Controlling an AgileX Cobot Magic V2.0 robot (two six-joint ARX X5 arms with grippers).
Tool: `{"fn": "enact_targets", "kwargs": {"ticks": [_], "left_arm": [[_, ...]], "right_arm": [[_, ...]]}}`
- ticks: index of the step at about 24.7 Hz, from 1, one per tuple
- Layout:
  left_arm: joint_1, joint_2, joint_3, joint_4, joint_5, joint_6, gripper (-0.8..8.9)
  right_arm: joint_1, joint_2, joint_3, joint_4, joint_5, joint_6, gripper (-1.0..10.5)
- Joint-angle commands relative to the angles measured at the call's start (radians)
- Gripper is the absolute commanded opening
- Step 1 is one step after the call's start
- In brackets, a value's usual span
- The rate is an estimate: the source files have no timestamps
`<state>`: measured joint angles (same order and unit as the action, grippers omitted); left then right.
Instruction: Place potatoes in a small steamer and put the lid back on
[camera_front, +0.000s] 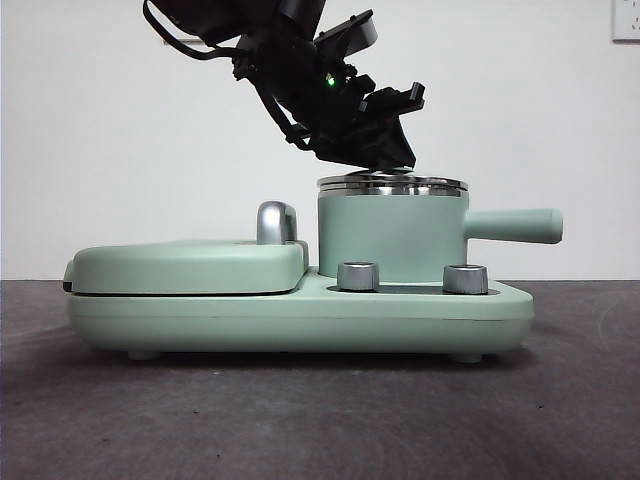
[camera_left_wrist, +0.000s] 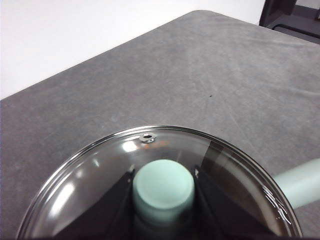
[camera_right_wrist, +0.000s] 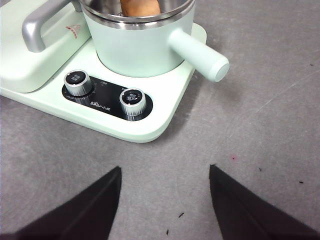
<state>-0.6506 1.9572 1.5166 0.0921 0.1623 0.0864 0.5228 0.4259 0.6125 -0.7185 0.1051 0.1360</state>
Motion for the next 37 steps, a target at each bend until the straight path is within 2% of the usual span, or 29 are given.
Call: {"fn": "enact_targets", "kwargs": {"ticks": [1, 22, 28, 35, 37], "left_arm": [[-0.009, 0.026, 0.02, -0.005, 0.019, -0.017, 0.09], [-0.01, 0.066, 0.02, -0.034, 0.022, -0.021, 0.1], [-0.009, 0.028, 0.02, -0.116, 0.021, -0.023, 1.61], [-0.001, -0.068, 0.02, -0.192, 0.021, -0.023, 1.65], [0.006, -0.101, 0.02, -0.217, 0.021, -0.026, 1.99]], "right_arm": [[0.005, 0.003, 0.003, 0.007, 0.002, 0.01, 2.7], [0.005, 0.003, 0.003, 0.007, 0.002, 0.01, 2.7], [0.005, 0.003, 0.003, 0.007, 0.001, 0.01, 2.7], [0.005, 0.003, 0.003, 0.007, 0.0, 0.01, 2.7], [0.005, 0.003, 0.003, 0.007, 0.0, 0.01, 2.7]]}}
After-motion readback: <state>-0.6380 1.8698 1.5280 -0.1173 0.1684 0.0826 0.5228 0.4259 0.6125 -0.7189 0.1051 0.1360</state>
